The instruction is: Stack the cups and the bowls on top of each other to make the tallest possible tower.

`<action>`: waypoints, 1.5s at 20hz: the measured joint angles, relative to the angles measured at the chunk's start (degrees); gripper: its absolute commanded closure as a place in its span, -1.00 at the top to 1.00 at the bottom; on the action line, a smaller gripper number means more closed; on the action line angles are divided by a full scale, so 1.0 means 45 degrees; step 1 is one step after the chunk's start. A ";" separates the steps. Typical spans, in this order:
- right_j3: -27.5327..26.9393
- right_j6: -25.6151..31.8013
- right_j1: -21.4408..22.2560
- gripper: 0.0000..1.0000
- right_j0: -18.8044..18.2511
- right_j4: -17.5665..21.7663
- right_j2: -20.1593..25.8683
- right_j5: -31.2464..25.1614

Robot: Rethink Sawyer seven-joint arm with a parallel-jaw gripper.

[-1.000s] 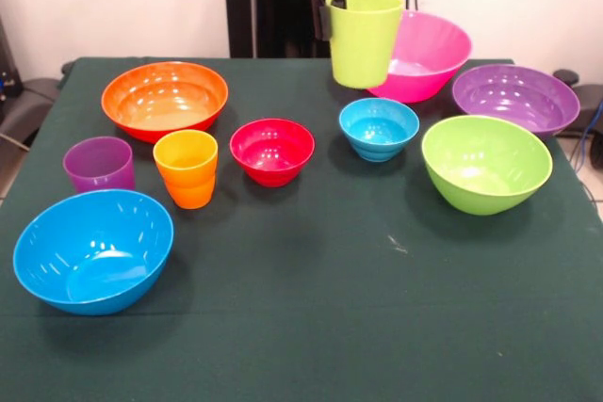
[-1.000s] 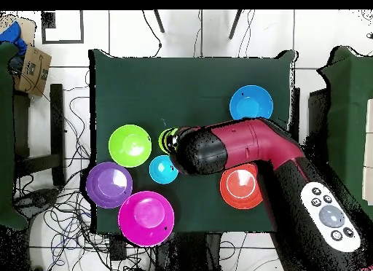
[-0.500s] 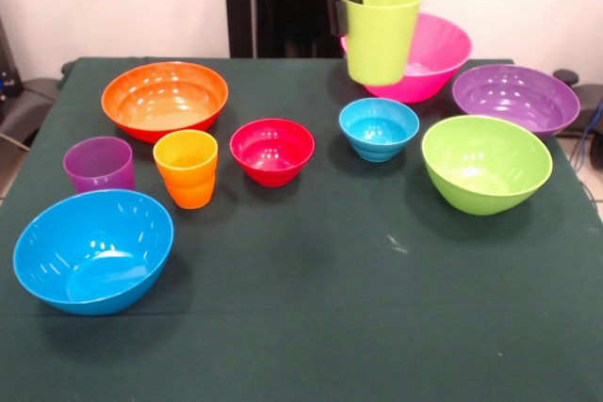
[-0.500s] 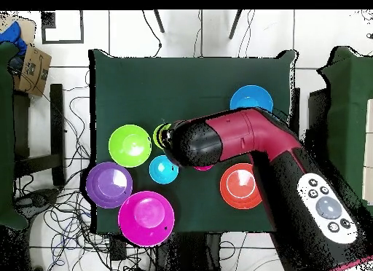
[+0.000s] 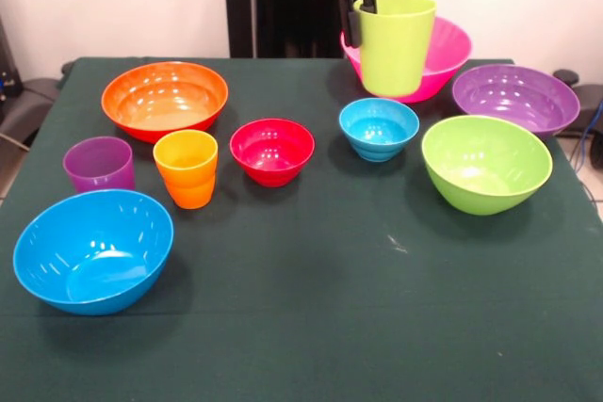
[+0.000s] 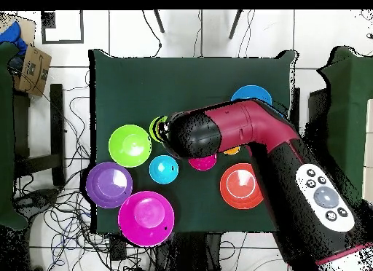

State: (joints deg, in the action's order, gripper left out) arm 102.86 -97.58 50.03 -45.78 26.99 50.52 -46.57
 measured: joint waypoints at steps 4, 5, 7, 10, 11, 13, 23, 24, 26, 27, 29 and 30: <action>-0.0092 0.0000 0.0003 -1.00 0.0000 0.0000 0.0026 0.0000; -0.0101 0.0000 0.0005 -1.00 -0.0001 0.0000 0.0037 0.0000; -0.0099 0.0000 0.0013 -1.00 0.0000 0.0003 0.0042 0.0000; -0.0099 0.0000 0.0013 -1.00 -0.0001 0.0003 0.0042 0.0000; -0.0099 0.0000 0.0018 -1.00 -0.0001 0.0000 0.0042 0.0000; -0.0099 0.0000 0.0029 -1.00 -0.0001 0.0003 0.0042 0.0000; -0.0099 0.0000 0.0132 1.00 -0.0009 -0.0003 0.0051 0.0003; -0.0097 0.0000 0.0139 1.00 -0.0016 0.0000 0.0053 0.0000; -0.0097 0.0000 0.0153 1.00 -0.0039 -0.0003 0.0057 0.0000; -0.0097 0.0000 0.0160 1.00 -0.0060 -0.0003 0.0057 0.0000; -0.0097 0.0000 0.0164 1.00 -0.0104 0.0000 0.0057 0.0000; -0.0097 0.0000 0.0168 1.00 -0.0127 -0.0003 0.0057 0.0000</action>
State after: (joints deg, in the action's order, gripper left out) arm 102.42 -97.58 50.78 -46.36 26.98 50.78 -46.57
